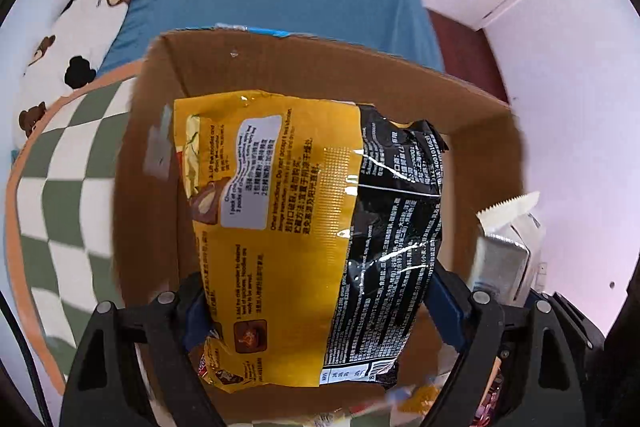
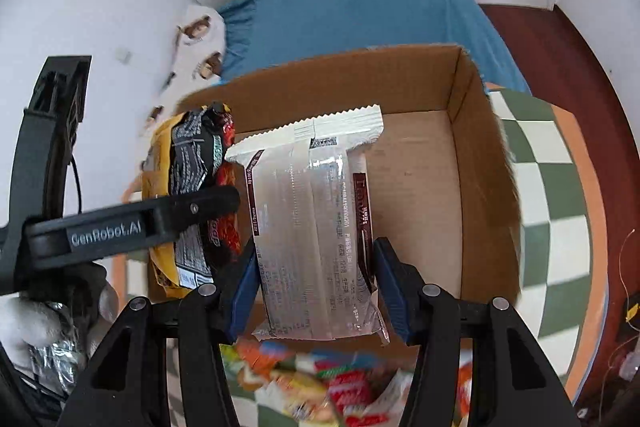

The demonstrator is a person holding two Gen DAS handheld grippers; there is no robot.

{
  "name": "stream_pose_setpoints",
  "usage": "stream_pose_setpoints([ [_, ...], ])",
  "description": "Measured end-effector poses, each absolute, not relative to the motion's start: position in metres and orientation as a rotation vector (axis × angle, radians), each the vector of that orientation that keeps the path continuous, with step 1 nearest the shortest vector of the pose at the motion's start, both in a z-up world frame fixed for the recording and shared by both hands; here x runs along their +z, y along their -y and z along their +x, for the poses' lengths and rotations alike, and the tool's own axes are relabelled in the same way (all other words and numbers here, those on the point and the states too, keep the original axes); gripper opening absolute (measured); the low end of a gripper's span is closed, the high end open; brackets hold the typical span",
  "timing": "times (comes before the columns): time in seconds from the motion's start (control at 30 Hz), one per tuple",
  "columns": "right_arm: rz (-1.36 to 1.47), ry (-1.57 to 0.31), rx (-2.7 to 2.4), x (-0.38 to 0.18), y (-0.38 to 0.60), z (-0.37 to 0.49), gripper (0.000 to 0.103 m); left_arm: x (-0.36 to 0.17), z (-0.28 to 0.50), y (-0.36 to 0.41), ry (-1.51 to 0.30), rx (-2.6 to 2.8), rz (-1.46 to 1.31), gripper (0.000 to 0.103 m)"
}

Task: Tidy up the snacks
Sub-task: 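Carry both snacks into the cardboard box and open both tools, then grasp the orange packet with the left tool while the right tool grasps the cookie packet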

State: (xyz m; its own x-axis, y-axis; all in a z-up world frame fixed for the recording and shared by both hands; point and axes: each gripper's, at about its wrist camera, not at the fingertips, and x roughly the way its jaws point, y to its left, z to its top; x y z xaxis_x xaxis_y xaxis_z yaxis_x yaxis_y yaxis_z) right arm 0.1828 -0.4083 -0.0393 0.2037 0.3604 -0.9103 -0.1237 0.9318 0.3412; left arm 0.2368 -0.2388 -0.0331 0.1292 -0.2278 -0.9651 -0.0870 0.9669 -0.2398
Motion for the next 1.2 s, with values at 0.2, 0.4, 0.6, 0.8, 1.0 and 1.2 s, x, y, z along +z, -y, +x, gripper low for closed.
stream_pose_setpoints([
  [0.2,0.199,-1.389,0.33,-0.097,0.395,0.234,0.057,-0.061,0.273,0.243,-1.516,-0.08,-0.223,0.087],
  [0.4,0.207,-1.498,0.347,-0.141,0.387,0.263,0.077,-0.07,0.28,0.248,-1.531,-0.036,-0.184,0.089],
  [0.6,0.175,-1.478,0.34,-0.141,0.396,0.262,0.086,-0.059,0.256,0.258,-1.511,-0.034,-0.181,0.093],
  [0.8,0.144,-1.424,0.307,-0.12,0.409,0.249,0.094,-0.041,0.232,0.263,-1.468,-0.042,-0.186,0.093],
  [1.0,0.123,-1.35,0.292,-0.092,0.422,0.219,0.096,-0.011,0.195,0.263,-1.356,-0.015,-0.151,0.093],
  [1.2,0.079,-1.259,0.283,-0.057,0.431,0.175,0.096,0.024,0.153,0.268,-1.24,-0.001,-0.099,0.093],
])
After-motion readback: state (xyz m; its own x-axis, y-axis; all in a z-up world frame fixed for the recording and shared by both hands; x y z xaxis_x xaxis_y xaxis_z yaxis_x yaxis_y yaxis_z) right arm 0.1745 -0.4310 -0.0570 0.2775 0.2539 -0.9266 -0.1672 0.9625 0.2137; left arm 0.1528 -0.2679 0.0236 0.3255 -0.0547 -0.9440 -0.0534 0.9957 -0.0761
